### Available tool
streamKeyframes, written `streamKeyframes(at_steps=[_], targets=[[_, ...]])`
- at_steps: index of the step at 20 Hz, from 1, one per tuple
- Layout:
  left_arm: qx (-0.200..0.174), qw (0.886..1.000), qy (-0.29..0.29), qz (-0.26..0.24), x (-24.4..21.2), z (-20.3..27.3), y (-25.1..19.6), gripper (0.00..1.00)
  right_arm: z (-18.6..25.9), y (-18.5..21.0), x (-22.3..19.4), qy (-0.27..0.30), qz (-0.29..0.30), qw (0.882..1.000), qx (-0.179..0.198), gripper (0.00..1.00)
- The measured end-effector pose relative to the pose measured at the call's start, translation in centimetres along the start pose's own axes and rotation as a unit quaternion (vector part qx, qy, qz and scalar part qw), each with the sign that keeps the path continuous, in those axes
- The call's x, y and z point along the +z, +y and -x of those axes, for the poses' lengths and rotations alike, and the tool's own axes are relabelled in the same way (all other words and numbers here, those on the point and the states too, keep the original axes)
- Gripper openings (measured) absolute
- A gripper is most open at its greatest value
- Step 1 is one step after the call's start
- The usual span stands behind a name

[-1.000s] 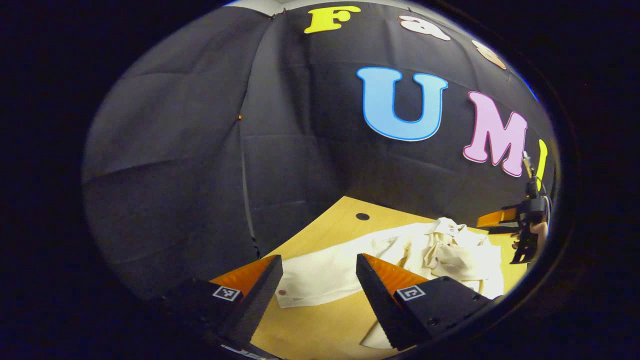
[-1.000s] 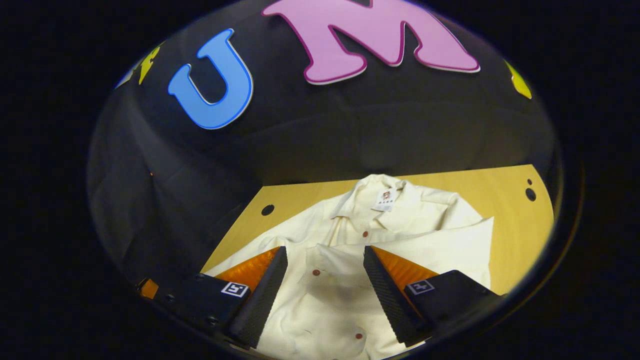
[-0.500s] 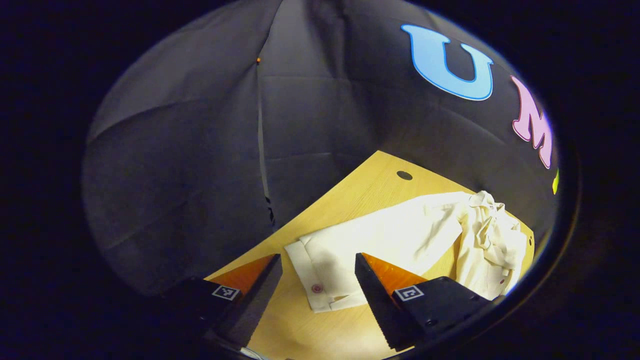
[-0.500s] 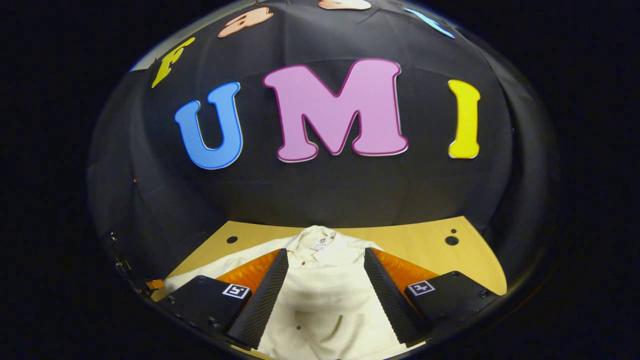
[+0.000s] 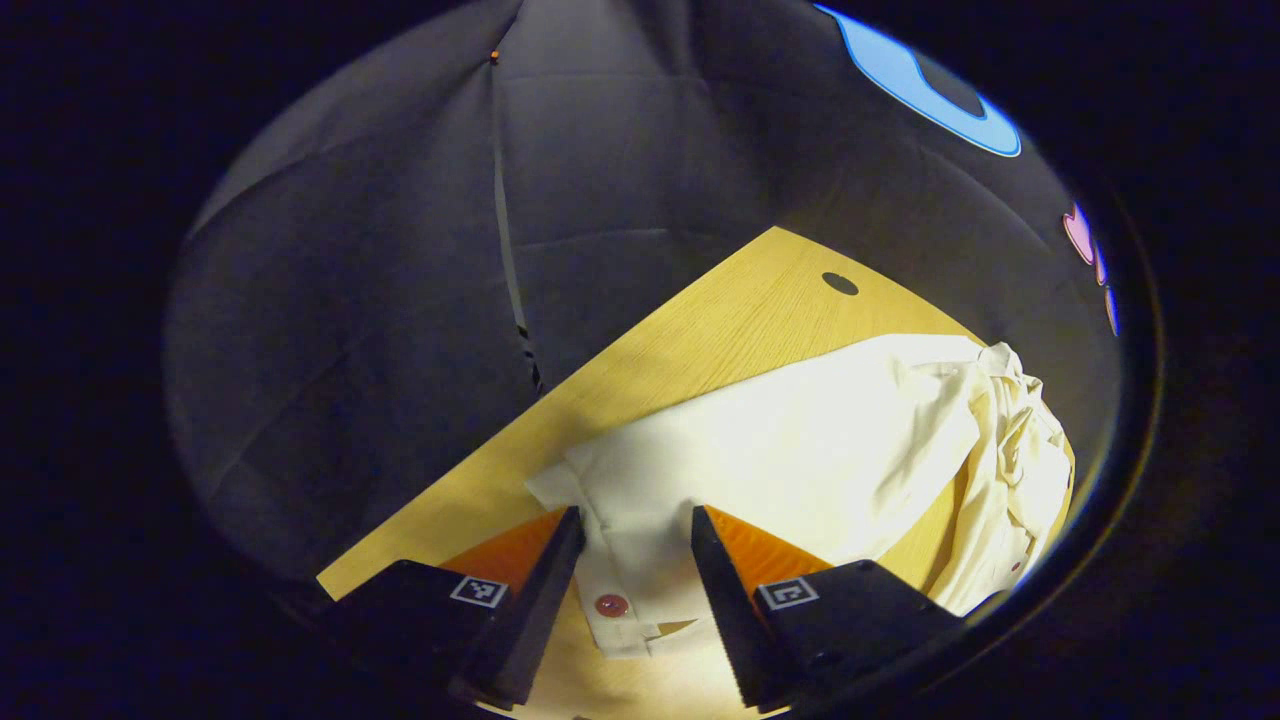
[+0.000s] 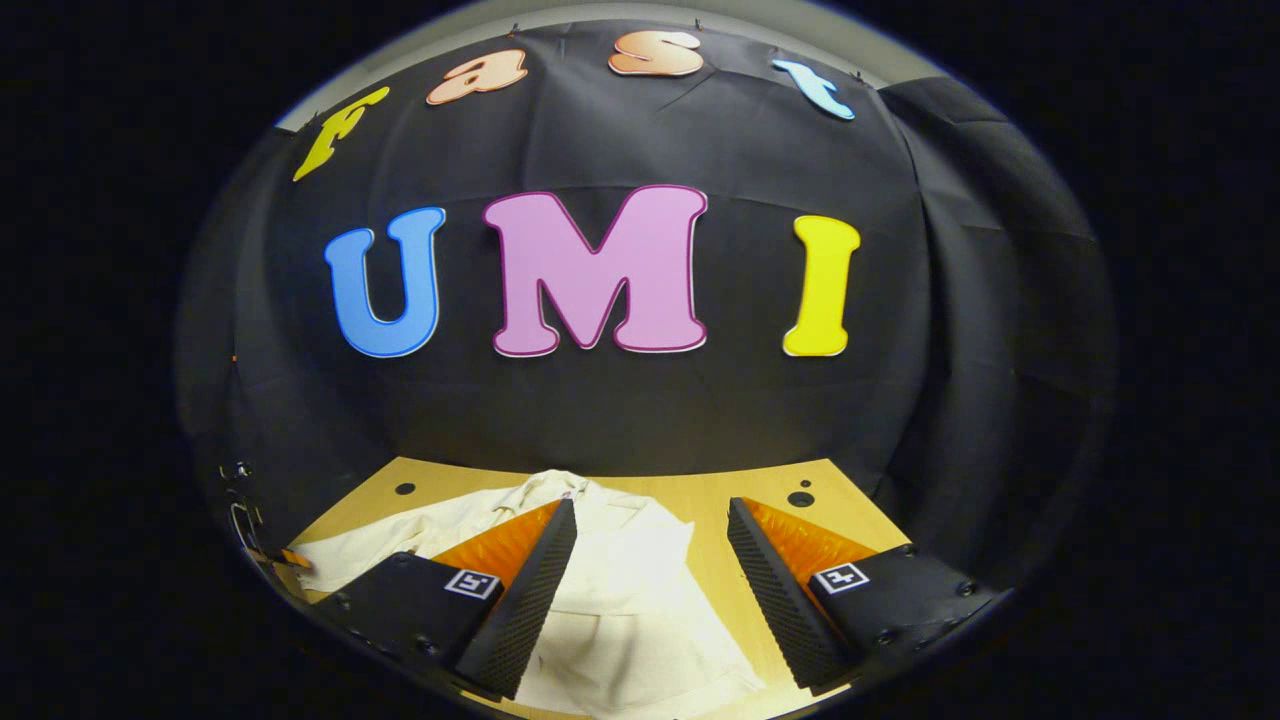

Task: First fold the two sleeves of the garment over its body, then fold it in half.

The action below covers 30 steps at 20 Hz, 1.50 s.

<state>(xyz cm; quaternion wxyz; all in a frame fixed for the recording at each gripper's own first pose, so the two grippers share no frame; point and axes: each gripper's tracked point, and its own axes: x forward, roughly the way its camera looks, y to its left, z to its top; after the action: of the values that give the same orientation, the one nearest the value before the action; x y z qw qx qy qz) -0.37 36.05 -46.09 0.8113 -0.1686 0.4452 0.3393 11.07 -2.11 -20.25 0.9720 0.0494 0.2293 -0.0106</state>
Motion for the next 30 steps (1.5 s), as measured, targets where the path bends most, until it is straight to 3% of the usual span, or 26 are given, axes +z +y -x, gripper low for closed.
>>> streamKeyframes(at_steps=[2, 4, 6, 7, 11, 12, 14, 17, 21, 24, 26, 30], targets=[[0.014, 1.0, 0.008, -0.002, -0.4, 0.2, 0.1, 0.75, 0.5, -0.6, 0.1, -0.005, 0.003, 1.0, -0.006, 0.97], [0.024, 0.999, 0.012, -0.019, -0.5, -0.1, 0.2, 0.82, 0.8, -1.0, 0.2, -0.009, 0.013, 1.0, -0.005, 0.98], [0.02, 0.999, 0.008, -0.026, -0.1, -0.1, 0.1, 0.72, 0.9, -1.5, -0.4, -0.008, 0.033, 0.999, -0.004, 0.97], [0.018, 1.0, 0.005, -0.02, -0.1, -0.3, -0.2, 0.58, 1.0, -1.8, -0.6, -0.007, 0.043, 0.999, -0.005, 0.97], [-0.015, 1.0, 0.008, -0.009, 1.0, -0.2, -1.0, 0.19, 1.2, -3.3, -1.5, -0.001, 0.041, 0.999, -0.006, 0.95], [-0.027, 1.0, 0.016, 0.003, 1.2, 0.1, -1.6, 0.11, 1.2, -4.0, -1.8, 0.002, 0.039, 0.999, -0.01, 0.96], [-0.048, 0.999, -0.008, 0.023, 3.5, 0.8, -2.6, 0.07, 1.3, -5.4, -1.8, 0.006, 0.035, 0.999, -0.018, 0.97], [-0.105, 0.992, -0.062, 0.033, 9.0, 4.4, -8.0, 0.07, 1.2, -7.9, -1.3, 0.001, 0.036, 0.999, -0.039, 0.96], [-0.192, 0.975, -0.112, -0.005, 12.6, 10.1, -18.3, 0.07, 0.8, -11.4, -1.4, 0.005, 0.041, 0.997, -0.069, 0.97], [-0.271, 0.954, -0.119, -0.045, 12.2, 14.7, -27.3, 0.02, 0.9, -13.5, -1.5, 0.007, 0.027, 0.996, -0.089, 0.97], [-0.318, 0.938, -0.115, -0.07, 10.9, 17.2, -33.1, 0.07, 1.2, -15.0, -1.6, 0.009, 0.023, 0.995, -0.101, 0.97], [-0.386, 0.908, -0.101, -0.127, 6.9, 21.1, -43.3, 0.06, 1.9, -17.9, -2.2, 0.016, 0.036, 0.992, -0.122, 0.96]])
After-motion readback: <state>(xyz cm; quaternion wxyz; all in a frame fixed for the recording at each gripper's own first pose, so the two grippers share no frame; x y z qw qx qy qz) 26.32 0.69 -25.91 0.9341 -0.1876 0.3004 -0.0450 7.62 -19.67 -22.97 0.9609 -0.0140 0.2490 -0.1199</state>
